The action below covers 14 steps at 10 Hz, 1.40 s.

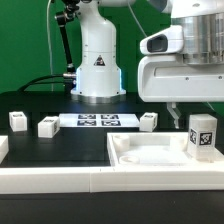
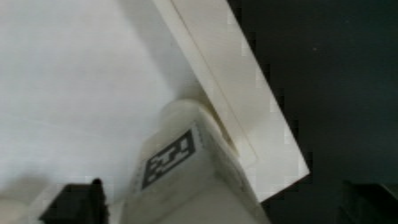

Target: Assemble square table

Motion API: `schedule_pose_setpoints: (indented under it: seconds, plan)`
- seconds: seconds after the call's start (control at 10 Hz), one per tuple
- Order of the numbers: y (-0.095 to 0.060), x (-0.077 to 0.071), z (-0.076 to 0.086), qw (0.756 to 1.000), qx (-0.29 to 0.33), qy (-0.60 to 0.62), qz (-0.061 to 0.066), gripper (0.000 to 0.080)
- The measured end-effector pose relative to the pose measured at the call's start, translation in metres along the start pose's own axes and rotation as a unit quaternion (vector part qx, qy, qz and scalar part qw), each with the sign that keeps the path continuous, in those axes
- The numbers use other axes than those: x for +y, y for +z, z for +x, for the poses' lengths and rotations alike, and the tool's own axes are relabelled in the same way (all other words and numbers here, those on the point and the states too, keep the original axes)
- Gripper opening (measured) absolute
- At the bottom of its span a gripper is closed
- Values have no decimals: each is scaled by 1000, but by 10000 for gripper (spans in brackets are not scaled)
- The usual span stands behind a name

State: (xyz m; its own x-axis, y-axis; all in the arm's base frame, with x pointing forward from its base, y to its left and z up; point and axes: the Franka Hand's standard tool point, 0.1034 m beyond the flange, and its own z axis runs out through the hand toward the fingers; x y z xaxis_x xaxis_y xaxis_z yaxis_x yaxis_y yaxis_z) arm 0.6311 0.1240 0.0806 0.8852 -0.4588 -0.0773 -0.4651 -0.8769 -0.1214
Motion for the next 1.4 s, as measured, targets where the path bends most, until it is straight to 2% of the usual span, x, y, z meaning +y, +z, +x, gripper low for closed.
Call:
schedule_pose_setpoints:
  seconds: [0.2, 0.4, 0.5, 0.7, 0.9, 1.1, 1.4]
  plan:
    - [-1, -1, 0, 996, 4, -93, -10, 648]
    - [-2, 2, 3, 977, 10, -212, -28, 648]
    - [-2, 3, 3, 965, 10, -259, -32, 648]
    - [-2, 3, 4, 941, 8, -335, -35, 648]
    - [-2, 3, 4, 937, 8, -347, -35, 636]
    - [-2, 4, 4, 937, 8, -347, -35, 288]
    - [-2, 4, 4, 954, 10, -298, -34, 290]
